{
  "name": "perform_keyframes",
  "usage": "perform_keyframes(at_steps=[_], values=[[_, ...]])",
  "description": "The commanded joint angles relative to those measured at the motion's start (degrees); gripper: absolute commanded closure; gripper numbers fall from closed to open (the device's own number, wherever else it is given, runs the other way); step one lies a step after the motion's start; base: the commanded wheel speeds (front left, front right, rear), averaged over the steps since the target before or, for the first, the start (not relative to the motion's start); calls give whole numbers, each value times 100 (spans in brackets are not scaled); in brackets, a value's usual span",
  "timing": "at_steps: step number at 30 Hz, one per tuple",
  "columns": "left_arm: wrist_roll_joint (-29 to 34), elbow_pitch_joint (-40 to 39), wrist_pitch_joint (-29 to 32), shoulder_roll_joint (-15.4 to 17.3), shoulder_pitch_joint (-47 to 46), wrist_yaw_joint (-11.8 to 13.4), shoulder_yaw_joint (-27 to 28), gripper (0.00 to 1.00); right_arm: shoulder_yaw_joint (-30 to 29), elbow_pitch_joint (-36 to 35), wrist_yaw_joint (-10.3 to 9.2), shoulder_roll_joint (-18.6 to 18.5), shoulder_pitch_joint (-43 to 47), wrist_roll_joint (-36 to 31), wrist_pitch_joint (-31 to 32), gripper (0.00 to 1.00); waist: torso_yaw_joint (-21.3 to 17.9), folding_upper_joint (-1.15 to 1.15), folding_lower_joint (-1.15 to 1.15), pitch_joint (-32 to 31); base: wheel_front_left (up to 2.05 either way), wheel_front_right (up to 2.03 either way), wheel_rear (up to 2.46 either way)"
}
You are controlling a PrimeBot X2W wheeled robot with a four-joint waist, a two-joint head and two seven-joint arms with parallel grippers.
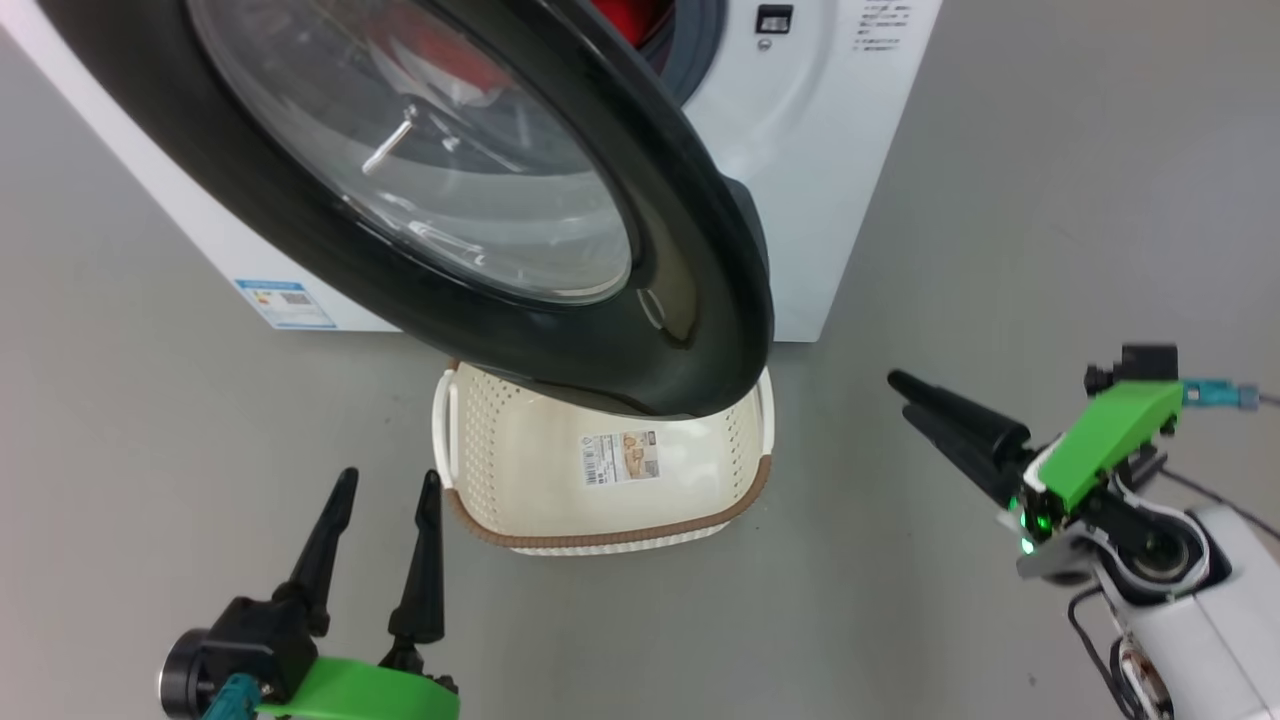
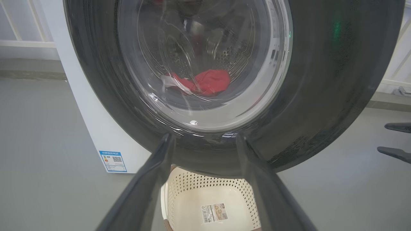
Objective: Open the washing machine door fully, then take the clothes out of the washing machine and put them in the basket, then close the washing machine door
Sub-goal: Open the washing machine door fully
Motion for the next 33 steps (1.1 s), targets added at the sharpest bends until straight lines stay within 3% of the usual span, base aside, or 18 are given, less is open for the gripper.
perform_keyframes(at_steps=[1, 15, 33], values=[[76, -95, -71, 62, 80, -48, 233, 0, -17, -178, 5, 13, 201, -62, -151, 0, -88, 0, 0, -53, 0, 0, 0], [76, -23, -71, 62, 227, -77, 366, 0, 456, -118, 5, -81, 1058, -1050, -1273, 0, -322, 0, 0, -197, 0, 0, 0], [59, 99, -71, 62, 295, -98, 431, 0, 1533, -197, 5, -656, 1412, -2181, -3318, 0, -408, 0, 0, -266, 0, 0, 0]])
